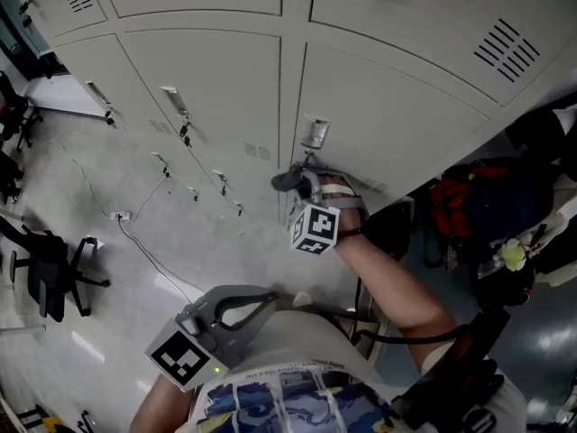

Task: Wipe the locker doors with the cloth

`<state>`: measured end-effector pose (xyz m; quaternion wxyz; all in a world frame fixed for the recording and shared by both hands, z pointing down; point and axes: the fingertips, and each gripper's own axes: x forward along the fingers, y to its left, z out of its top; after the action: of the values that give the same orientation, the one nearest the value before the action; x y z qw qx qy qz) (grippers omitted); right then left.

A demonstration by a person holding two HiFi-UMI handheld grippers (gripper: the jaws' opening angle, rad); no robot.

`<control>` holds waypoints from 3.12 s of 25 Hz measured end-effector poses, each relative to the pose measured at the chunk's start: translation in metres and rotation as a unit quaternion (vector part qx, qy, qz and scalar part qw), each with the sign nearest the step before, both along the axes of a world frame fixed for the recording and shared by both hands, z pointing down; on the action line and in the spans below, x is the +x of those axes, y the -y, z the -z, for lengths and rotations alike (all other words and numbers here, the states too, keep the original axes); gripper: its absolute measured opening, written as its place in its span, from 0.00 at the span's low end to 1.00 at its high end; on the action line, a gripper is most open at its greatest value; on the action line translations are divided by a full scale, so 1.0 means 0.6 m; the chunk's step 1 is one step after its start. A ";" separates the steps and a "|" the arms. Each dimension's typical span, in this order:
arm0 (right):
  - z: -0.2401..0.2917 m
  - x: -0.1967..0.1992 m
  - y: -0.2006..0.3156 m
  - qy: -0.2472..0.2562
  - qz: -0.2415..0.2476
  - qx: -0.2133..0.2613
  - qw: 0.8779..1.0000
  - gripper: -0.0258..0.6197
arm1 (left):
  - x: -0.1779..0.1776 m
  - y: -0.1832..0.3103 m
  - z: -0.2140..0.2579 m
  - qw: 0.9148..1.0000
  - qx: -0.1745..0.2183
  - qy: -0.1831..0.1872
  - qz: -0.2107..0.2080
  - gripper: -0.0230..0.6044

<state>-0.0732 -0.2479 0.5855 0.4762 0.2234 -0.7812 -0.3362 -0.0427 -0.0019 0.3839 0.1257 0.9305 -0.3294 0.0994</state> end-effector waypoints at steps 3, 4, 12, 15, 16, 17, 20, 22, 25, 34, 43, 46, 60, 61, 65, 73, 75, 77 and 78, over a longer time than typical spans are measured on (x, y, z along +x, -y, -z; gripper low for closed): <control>-0.024 -0.008 -0.002 0.003 -0.001 -0.016 1.000 0.21 | -0.002 0.000 -0.001 1.000 -0.006 0.010 0.002 0.04; -0.033 -0.011 -0.002 0.003 0.000 -0.021 1.000 0.21 | -0.002 0.001 -0.001 1.000 -0.008 0.013 0.003 0.04; -0.096 -0.021 -0.001 0.011 -0.004 -0.064 0.998 0.21 | 0.008 0.002 -0.001 1.000 -0.013 0.024 0.003 0.04; -0.101 -0.019 -0.001 0.016 -0.004 -0.074 0.997 0.21 | 0.012 0.003 0.001 1.000 -0.015 0.024 0.002 0.04; -0.100 -0.017 -0.002 0.016 -0.005 -0.075 0.997 0.21 | 0.015 0.002 0.000 1.000 -0.016 0.025 0.000 0.04; -0.101 -0.016 -0.003 0.017 -0.006 -0.078 0.997 0.21 | 0.018 0.000 -0.001 1.000 -0.016 0.025 -0.002 0.04; -0.105 -0.008 -0.011 0.015 -0.004 -0.096 0.995 0.21 | 0.028 0.001 0.004 1.000 -0.014 0.022 -0.008 0.04; -0.103 0.001 -0.019 0.008 0.003 -0.101 0.995 0.22 | 0.035 0.003 0.008 1.000 -0.008 0.020 -0.014 0.04; -0.086 0.014 -0.042 0.011 0.009 -0.105 0.994 0.22 | 0.043 0.002 0.010 1.000 -0.003 0.018 -0.021 0.04; -0.014 0.078 -0.129 0.093 -0.016 -0.159 0.983 0.22 | 0.104 -0.001 0.011 0.998 0.008 -0.004 -0.066 0.04; 0.035 0.184 -0.213 0.206 -0.077 -0.221 0.950 0.22 | 0.155 -0.007 -0.017 0.996 0.000 0.017 -0.088 0.04; 0.065 0.221 -0.235 0.242 -0.095 -0.230 0.938 0.22 | 0.158 -0.001 -0.020 0.997 -0.008 0.011 -0.075 0.04; 0.203 0.326 -0.327 0.381 -0.151 -0.221 0.885 0.22 | 0.210 0.009 -0.030 0.991 -0.016 -0.003 -0.130 0.04; 0.213 0.329 -0.332 0.381 -0.155 -0.218 0.885 0.22 | 0.212 0.008 -0.030 0.991 -0.017 -0.003 -0.136 0.04; 0.219 0.337 -0.347 0.378 -0.176 -0.200 0.886 0.21 | 0.212 0.003 -0.030 0.987 -0.015 -0.009 -0.162 0.04; 0.239 0.308 -0.370 0.373 -0.201 -0.195 0.884 0.21 | 0.181 0.000 -0.031 0.982 -0.013 -0.023 -0.186 0.04; 0.239 0.291 -0.372 0.365 -0.200 -0.196 0.888 0.21 | 0.163 -0.001 -0.031 0.982 -0.012 -0.028 -0.185 0.04; 0.241 0.271 -0.374 0.358 -0.198 -0.194 0.892 0.21 | 0.142 -0.003 -0.032 0.983 -0.013 -0.033 -0.181 0.04; 0.242 0.261 -0.375 0.354 -0.198 -0.194 0.893 0.21 | 0.131 -0.005 -0.032 0.983 -0.014 -0.036 -0.179 0.04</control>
<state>0.0836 -0.0228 0.4400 0.2587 0.3808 -0.8874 0.0240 0.0359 0.0011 0.4033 0.1302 0.9756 -0.1512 0.0916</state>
